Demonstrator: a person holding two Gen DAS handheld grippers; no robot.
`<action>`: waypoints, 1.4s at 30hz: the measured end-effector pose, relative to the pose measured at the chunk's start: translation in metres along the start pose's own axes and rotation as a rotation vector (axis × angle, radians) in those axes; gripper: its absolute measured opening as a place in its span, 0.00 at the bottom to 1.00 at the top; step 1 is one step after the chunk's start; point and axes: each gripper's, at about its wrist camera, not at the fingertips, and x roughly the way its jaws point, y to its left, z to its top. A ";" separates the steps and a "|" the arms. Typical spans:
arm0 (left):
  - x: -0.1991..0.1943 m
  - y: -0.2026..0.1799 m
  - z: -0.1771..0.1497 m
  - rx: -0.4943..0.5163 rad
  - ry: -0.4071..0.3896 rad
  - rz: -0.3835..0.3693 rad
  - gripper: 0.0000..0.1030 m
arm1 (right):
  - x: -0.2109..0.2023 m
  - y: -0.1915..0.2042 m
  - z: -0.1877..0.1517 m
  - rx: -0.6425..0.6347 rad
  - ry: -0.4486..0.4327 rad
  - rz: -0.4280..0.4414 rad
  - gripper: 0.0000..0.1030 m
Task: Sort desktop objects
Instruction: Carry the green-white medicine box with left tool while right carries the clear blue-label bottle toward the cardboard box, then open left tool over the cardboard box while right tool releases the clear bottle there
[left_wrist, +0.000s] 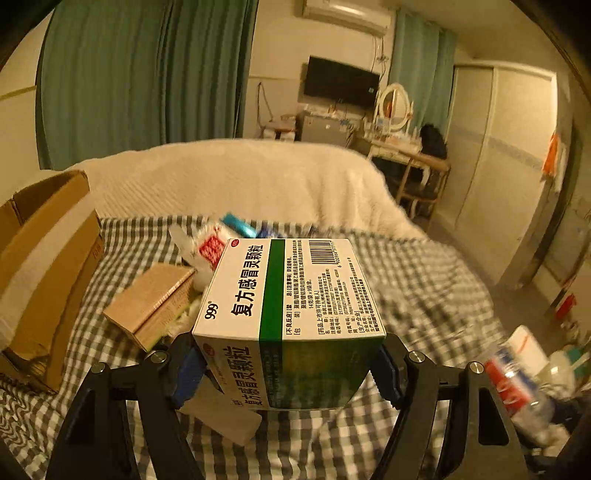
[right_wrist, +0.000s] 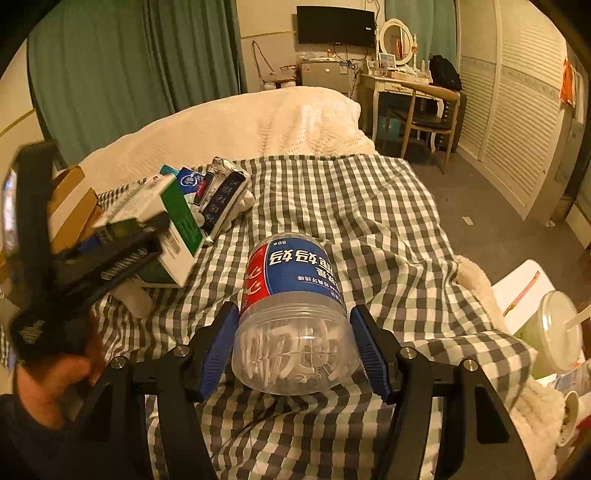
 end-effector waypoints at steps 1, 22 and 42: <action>-0.011 0.004 0.006 -0.014 -0.019 -0.014 0.74 | -0.003 0.001 0.000 -0.003 -0.002 -0.002 0.60; -0.136 0.201 0.122 -0.199 -0.247 0.132 0.74 | -0.098 0.202 0.088 -0.256 -0.138 0.206 0.60; -0.058 0.332 0.055 -0.264 -0.017 0.420 0.80 | 0.007 0.407 0.128 -0.380 -0.034 0.412 0.60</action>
